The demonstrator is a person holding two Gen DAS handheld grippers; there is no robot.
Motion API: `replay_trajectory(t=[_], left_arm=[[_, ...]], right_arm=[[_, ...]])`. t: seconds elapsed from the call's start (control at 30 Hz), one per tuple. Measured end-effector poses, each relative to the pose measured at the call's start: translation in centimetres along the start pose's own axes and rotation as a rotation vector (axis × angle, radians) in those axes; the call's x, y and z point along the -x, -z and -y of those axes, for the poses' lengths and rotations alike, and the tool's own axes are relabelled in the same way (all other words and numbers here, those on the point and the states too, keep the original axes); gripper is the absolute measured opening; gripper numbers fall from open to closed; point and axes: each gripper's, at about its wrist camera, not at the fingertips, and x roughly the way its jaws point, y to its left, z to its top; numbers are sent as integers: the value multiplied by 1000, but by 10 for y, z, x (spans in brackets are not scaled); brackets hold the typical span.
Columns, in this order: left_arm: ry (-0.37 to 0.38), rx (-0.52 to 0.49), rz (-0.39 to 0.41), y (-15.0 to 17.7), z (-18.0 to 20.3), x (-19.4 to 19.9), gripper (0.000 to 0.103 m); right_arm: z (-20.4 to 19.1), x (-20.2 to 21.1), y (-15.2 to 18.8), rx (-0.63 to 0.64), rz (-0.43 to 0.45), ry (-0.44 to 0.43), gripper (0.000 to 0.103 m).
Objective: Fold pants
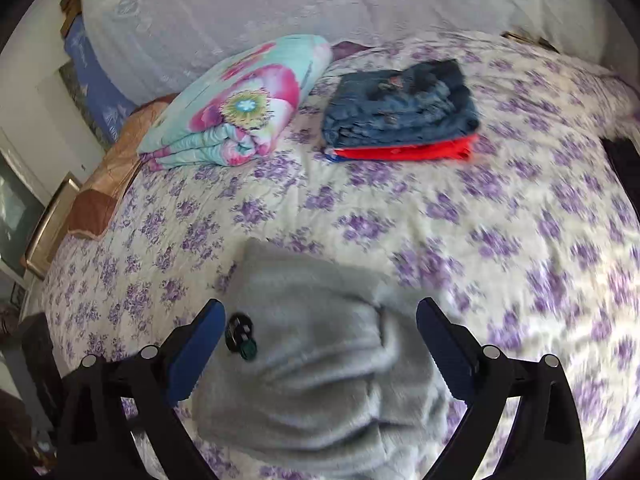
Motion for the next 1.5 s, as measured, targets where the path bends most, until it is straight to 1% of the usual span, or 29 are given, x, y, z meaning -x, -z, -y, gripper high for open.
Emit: replay_trajectory(t=[0.03, 0.07, 0.1, 0.17, 0.23, 0.27, 0.3, 0.33, 0.43, 0.5, 0.57, 0.6, 0.63, 0.73, 0.77, 0.87, 0.9, 0.93, 0.97, 1.0, 1.03, 1.07, 1.1, 1.23, 1.3, 1.37, 1.43, 1.47, 1.5], left_arm=[[18, 43, -17, -3, -11, -3, 91], [39, 78, -35, 0, -16, -2, 91], [56, 95, -51, -5, -21, -6, 91], [55, 88, -67, -3, -17, -9, 91], [53, 70, -77, -1, -10, -14, 91], [60, 59, -85, -1, -5, -15, 91], [62, 48, -89, 11, 1, -14, 91], [61, 35, -94, 13, 6, -14, 91], [66, 7, -112, 22, 17, -15, 91], [73, -1, -124, 24, 20, -18, 91], [69, -9, -133, 25, 21, -20, 91], [65, -11, -134, 25, 20, -21, 91], [63, -9, -133, 25, 17, -21, 91], [62, 23, -126, 19, 5, -19, 91], [65, 37, -126, 17, 1, -20, 91], [94, 79, -141, 8, -8, -23, 91], [101, 87, -145, 6, -9, -24, 91], [105, 92, -150, 5, -10, -25, 91], [110, 98, -156, 4, -11, -26, 91], [114, 104, -159, 4, -11, -26, 91], [116, 107, -162, 5, -11, -27, 91], [115, 110, -164, 5, -10, -27, 91], [115, 114, -169, 6, -10, -29, 91], [152, 101, -209, 7, 3, -45, 91], [171, 108, -246, 7, 10, -61, 91], [216, 121, -291, 7, 15, -80, 91], [217, 126, -325, 9, 20, -97, 90], [213, 127, -341, 11, 23, -104, 82], [199, 128, -346, 13, 24, -107, 76]], right_arm=[[16, 5, 14, -58, 6, 3, 97], [28, 5, 27, -105, 6, 11, 97], [36, 4, 38, -141, 3, 13, 97], [45, -1, 55, -197, -7, -9, 97], [47, -5, 64, -233, -20, -60, 97], [46, -7, 64, -240, -17, -77, 97], [44, -6, 62, -243, -3, -87, 97], [41, -5, 60, -237, 12, -89, 97], [32, -18, 46, -202, 27, -46, 97], [34, -38, 43, -205, -32, -17, 97], [40, -56, 51, -200, -99, 59, 97], [46, -61, 57, -213, -122, 57, 97], [54, -64, 64, -247, -134, 24, 97], [78, -66, 81, -390, -163, -115, 98], [80, -66, 83, -411, -158, -140, 99], [75, -70, 83, -394, -115, -160, 99], [72, -69, 83, -372, -84, -180, 93], [69, -68, 83, -352, -71, -176, 74], [65, -62, 83, -333, -51, -163, 65], [62, -56, 83, -313, -35, -158, 61], [64, -49, 83, -320, -23, -175, 55], [71, -45, 83, -355, -21, -215, 51], [79, -44, 83, -386, -24, -239, 50], [91, -50, 86, -424, -35, -265, 50], [90, -49, 86, -416, -32, -264, 51], [91, -51, 86, -420, -35, -269, 51], [93, -53, 86, -427, -39, -278, 52], [96, -52, 88, -430, -39, -282, 52], [96, -53, 89, -431, -39, -283, 52]])
